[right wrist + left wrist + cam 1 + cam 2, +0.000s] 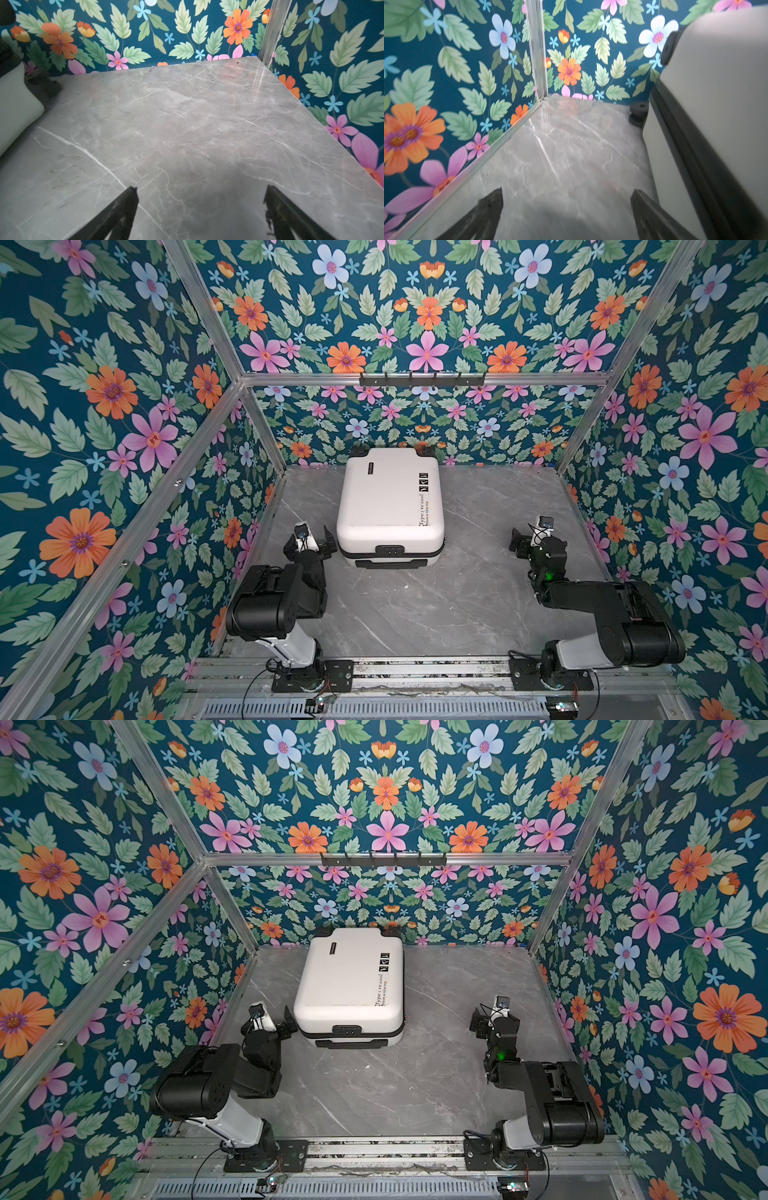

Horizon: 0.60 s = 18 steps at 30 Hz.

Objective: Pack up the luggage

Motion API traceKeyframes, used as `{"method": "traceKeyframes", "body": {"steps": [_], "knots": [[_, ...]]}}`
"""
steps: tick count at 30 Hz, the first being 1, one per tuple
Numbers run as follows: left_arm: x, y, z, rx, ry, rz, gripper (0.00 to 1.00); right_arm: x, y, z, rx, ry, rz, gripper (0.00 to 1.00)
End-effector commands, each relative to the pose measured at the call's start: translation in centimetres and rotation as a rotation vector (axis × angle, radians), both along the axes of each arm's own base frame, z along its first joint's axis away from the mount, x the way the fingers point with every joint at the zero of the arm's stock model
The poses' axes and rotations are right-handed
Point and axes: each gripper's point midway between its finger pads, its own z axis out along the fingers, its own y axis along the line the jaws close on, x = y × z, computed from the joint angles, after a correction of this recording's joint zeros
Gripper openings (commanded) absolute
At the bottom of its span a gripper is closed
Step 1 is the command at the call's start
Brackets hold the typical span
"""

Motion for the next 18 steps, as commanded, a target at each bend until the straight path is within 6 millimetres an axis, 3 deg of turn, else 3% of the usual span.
{"method": "traceKeyframes", "body": {"steps": [1,18], "knots": [[0.75,-0.24,-1.05,0.015,0.065,-0.016,0.99,-0.01,0.27,-0.41,0.028,0.021,0.015,0.97],[0.59,-0.26,-0.98,0.016,0.059,-0.015,1.0,-0.02,0.3,-0.38,0.028,0.02,0.016,0.99]]}}
